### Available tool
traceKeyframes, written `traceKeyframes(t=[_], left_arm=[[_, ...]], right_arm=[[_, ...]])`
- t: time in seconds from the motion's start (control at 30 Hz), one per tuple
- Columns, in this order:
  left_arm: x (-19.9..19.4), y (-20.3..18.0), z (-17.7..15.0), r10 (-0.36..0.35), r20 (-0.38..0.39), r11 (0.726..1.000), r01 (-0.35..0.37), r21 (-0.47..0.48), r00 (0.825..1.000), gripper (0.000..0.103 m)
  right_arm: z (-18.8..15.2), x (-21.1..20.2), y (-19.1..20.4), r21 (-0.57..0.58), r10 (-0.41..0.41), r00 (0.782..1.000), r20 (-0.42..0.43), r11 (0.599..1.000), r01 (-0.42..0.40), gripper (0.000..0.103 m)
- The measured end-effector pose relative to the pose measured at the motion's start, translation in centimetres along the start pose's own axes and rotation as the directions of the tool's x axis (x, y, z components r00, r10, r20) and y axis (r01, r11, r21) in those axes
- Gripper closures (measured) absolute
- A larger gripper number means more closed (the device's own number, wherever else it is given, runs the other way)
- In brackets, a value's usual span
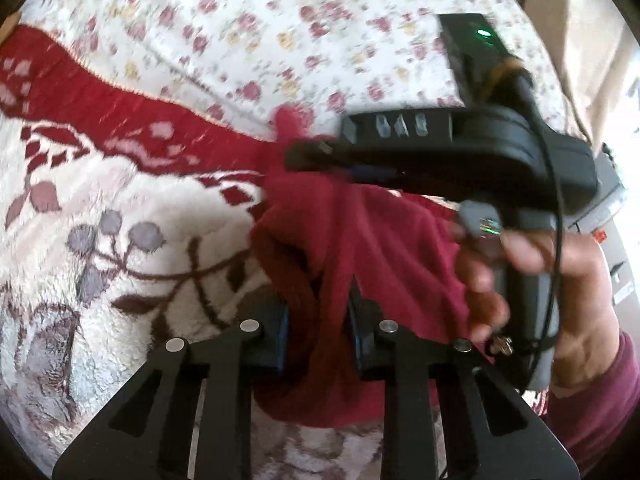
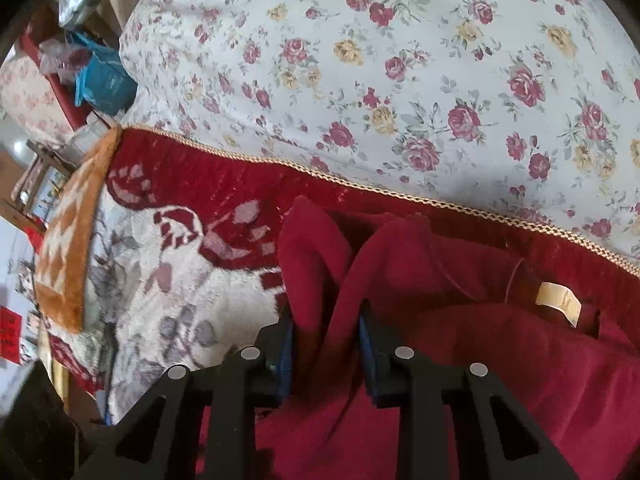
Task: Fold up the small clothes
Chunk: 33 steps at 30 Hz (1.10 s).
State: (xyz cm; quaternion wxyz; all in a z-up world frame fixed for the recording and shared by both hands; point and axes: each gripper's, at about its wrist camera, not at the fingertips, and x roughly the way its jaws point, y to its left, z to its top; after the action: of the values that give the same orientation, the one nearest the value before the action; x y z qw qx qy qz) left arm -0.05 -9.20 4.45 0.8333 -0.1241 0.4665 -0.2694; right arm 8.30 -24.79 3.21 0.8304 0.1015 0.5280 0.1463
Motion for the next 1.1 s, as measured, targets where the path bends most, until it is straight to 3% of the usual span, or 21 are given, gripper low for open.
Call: traceKeyframes(t=[0.07,0.1,0.3,0.4,0.5,0.67,0.73,0.9,1.0,1.1], left_arm=[[-0.3,-0.2,-0.1,-0.002,0.003,1.0,0.002,0.013,1.0,0.081],[-0.3,-0.1,-0.1,-0.005,0.002,1.0,0.005,0.014,1.0,0.081],[-0.3,-0.1,-0.1,0.006,-0.008,1.0,-0.006,0.012,1.0,0.081],[0.0,-0.3,-0.2,0.037,-0.013,0.999,-0.037,0.029,0.999,0.081],[0.2,-0.3,-0.3,0.053,-0.019,0.998,-0.052,0.036,0.998,0.081],[0.5,-0.5,-0.4,0.068,-0.027,0.997,-0.067,0.047,0.997,0.081],[0.8,-0.6,-0.4,0.08,-0.028,0.995,-0.078,0.06,0.996,0.081],[1.6,-0.6,-0.7,0.116,-0.04,0.99,-0.113,0.087,0.992,0.081],[2.1,-0.2,-0.7,0.122,-0.055,0.99,-0.118,0.072,0.991,0.067],[2.5,-0.1,-0.7,0.128,-0.063,0.99,-0.124,0.062,0.99,0.066]], right_arm=[[0.5,-0.1,0.0,0.023,0.025,1.0,0.0,0.999,-0.025,0.025],[0.8,-0.1,0.1,0.041,0.028,1.0,-0.001,0.999,-0.028,0.02],[1.9,3.0,2.0,0.002,-0.028,0.994,-0.103,1.0,0.028,0.019],[1.5,5.9,2.6,-0.058,-0.126,0.975,-0.185,0.991,0.117,0.019],[0.9,6.7,2.7,-0.104,-0.194,0.969,-0.154,0.978,0.179,0.019],[0.4,5.4,1.7,-0.079,-0.164,0.981,-0.105,0.985,0.156,0.043],[0.3,4.9,1.0,-0.057,-0.133,0.987,-0.095,0.99,0.128,0.047],[-0.3,4.0,0.5,-0.037,-0.1,0.992,-0.075,0.995,0.098,0.049],[-0.4,3.7,0.2,-0.027,-0.092,0.993,-0.069,0.996,0.091,0.05],[-0.6,3.2,-0.1,-0.025,-0.08,0.995,-0.063,0.997,0.079,0.052]])
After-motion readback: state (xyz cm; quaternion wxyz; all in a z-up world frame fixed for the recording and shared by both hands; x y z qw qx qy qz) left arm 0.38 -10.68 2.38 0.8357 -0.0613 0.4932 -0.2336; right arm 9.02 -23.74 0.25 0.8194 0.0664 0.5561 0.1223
